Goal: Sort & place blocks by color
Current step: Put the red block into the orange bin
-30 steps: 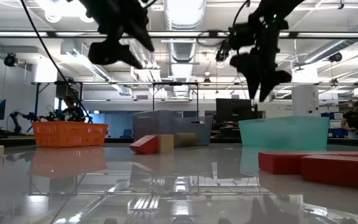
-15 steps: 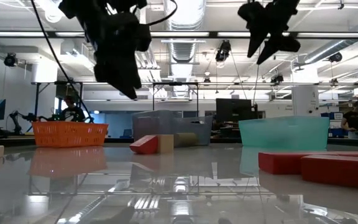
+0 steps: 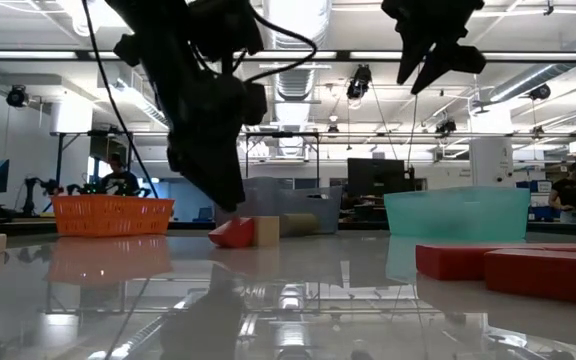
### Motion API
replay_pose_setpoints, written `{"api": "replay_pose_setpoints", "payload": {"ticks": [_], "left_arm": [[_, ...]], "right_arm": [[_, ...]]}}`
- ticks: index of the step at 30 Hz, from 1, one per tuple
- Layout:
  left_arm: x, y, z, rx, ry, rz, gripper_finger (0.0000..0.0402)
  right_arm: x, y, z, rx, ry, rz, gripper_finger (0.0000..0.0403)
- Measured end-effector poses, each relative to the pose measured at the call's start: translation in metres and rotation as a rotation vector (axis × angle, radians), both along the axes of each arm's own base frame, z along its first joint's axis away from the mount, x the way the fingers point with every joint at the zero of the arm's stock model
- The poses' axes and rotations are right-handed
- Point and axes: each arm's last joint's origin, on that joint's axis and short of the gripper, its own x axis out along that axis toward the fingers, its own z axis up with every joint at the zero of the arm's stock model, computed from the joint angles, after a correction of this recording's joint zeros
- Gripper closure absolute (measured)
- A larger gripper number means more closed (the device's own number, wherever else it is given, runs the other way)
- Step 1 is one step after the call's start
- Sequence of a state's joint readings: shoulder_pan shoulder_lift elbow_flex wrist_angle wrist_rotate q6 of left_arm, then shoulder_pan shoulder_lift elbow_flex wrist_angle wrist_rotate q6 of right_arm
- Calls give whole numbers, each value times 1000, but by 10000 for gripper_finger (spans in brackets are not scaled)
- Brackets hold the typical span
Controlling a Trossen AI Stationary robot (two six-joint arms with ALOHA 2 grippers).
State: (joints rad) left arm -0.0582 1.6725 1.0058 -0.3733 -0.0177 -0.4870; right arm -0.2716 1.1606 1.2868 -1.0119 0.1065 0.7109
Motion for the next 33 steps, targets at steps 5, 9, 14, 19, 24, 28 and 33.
{"api": "replay_pose_setpoints", "payload": {"ticks": [5, 9, 14, 19, 24, 28, 33], "left_arm": [[2, 0, -5, -3, 5, 41, 194], [5, -1, -9, -9, -3, 58, 194], [9, -3, -20, -12, 18, 115, 194], [11, -4, -31, -12, 48, 159, 194], [11, -4, -33, -10, 52, 159, 199], [11, -4, -33, -5, 55, 162, 230], [11, -4, -33, -5, 56, 162, 280]], "right_arm": [[5, -1, -5, 6, 21, 2, 255], [8, -2, -8, 7, 36, 5, 255], [9, -2, -9, 9, 41, 5, 255], [9, -2, -9, 14, 39, -3, 255], [9, -2, -9, 14, 39, -4, 255], [9, -2, -9, 15, 38, -4, 255], [9, -2, -9, 15, 38, -5, 255]]}}
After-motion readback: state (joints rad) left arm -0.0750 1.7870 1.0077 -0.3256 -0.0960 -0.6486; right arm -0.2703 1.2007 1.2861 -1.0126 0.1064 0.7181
